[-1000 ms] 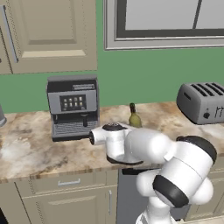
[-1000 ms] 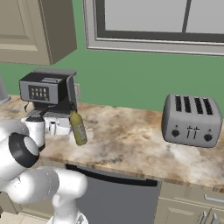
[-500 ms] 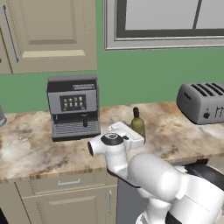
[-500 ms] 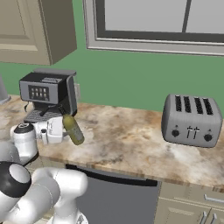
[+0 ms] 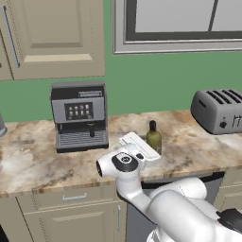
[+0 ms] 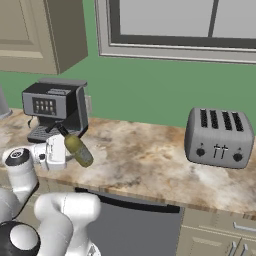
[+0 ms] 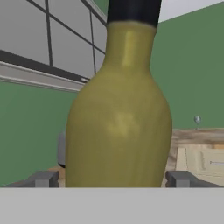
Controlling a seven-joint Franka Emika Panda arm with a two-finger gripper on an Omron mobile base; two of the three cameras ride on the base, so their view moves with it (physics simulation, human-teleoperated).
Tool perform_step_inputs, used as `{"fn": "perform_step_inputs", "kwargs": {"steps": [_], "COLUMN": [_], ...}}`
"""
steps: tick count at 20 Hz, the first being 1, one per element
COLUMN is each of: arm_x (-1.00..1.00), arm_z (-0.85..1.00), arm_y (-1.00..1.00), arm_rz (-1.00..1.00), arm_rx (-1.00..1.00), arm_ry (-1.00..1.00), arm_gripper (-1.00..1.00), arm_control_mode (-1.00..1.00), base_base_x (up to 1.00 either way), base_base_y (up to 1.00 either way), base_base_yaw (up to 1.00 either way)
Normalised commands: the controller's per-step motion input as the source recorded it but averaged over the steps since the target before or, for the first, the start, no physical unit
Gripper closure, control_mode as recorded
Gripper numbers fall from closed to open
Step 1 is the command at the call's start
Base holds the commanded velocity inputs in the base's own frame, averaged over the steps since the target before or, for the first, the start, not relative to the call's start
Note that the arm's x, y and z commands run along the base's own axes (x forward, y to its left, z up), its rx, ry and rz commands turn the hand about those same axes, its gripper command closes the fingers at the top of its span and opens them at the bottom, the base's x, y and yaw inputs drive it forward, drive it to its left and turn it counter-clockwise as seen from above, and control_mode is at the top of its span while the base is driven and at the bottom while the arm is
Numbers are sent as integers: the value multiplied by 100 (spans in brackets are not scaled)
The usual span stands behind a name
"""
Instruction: There is a wine glass and glass cup on the dining counter. Place the wine bottle next to the wine glass and the juice bottle next to the glass cup.
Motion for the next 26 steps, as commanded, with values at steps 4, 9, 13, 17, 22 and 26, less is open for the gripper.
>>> {"fn": "perform_step_inputs", "kwargs": {"steps": [4, 9, 13, 17, 22, 26], "arm_x": [-35, -22, -4, 0, 0, 0], "arm_z": [22, 9, 2, 0, 0, 0], "arm_y": [-3, -2, -1, 0, 0, 0], "arm_rz": [0, 0, 0, 0, 0, 0], "arm_rx": [5, 1, 0, 0, 0, 0], "arm_ry": [0, 0, 0, 0, 0, 0], "arm_gripper": [100, 100, 100, 100, 100, 100], "arm_control_mode": [-100, -100, -100, -100, -100, -100], "base_base_x": [0, 0, 0, 0, 0, 0], "base_base_y": [0, 0, 0, 0, 0, 0], "base_base_yaw": [0, 0, 0, 0, 0, 0]}}
